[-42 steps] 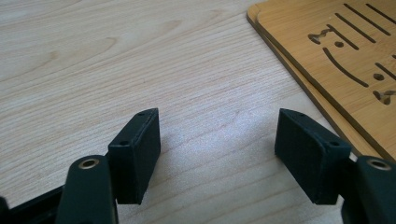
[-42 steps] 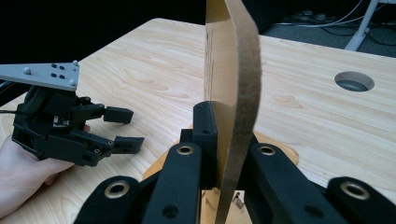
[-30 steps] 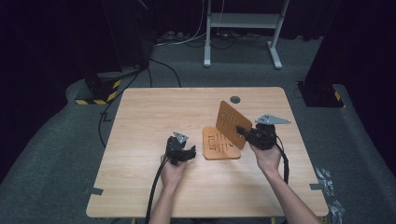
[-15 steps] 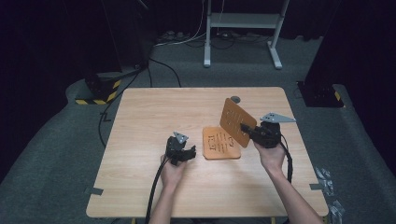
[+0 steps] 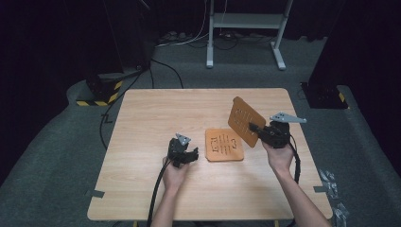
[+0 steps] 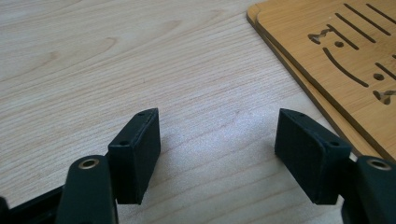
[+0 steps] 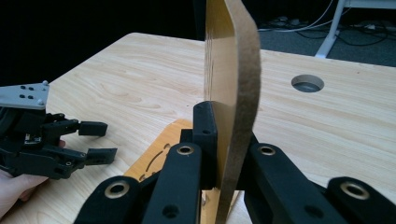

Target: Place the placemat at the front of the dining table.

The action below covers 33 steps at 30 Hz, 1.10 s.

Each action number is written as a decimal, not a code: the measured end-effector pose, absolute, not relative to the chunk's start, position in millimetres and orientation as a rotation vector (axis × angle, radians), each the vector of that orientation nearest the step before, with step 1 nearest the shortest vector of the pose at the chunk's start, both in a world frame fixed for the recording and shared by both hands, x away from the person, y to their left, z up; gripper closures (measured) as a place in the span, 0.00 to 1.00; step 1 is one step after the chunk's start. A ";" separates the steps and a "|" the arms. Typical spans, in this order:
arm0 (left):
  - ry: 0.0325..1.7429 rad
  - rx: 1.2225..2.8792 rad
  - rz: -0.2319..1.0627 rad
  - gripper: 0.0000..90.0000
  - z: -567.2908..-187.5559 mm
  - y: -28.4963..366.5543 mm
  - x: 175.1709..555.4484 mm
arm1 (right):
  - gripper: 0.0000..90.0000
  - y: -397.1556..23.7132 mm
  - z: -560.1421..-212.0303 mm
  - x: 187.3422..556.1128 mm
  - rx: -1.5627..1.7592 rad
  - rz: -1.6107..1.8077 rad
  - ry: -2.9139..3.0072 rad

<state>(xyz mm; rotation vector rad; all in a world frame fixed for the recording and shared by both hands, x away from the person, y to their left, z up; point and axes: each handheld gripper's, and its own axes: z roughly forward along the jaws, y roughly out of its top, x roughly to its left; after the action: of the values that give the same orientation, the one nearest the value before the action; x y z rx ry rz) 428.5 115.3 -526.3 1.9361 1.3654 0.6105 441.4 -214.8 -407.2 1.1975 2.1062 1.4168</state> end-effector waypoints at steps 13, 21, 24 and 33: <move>1.366 1.935 0.612 0.35 -526.3 115.3 428.5 | 0.96 -224.7 -404.9 443.8 1.221 1.407 2.077; 1.366 1.933 0.610 0.35 -526.4 115.2 428.5 | 0.96 -230.9 -398.9 444.9 1.219 1.391 2.065; 1.366 1.934 0.610 0.35 -526.4 115.3 428.5 | 0.96 -232.7 -398.4 446.1 1.227 1.387 2.062; 1.366 1.934 0.611 0.35 -526.3 115.3 428.5 | 0.96 -243.3 -397.0 449.6 1.258 1.377 2.035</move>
<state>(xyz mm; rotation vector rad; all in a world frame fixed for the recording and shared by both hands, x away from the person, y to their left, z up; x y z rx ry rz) 428.5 115.3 -526.3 1.9345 1.3661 0.6111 449.6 -243.3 -397.0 1.2584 2.0348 1.3770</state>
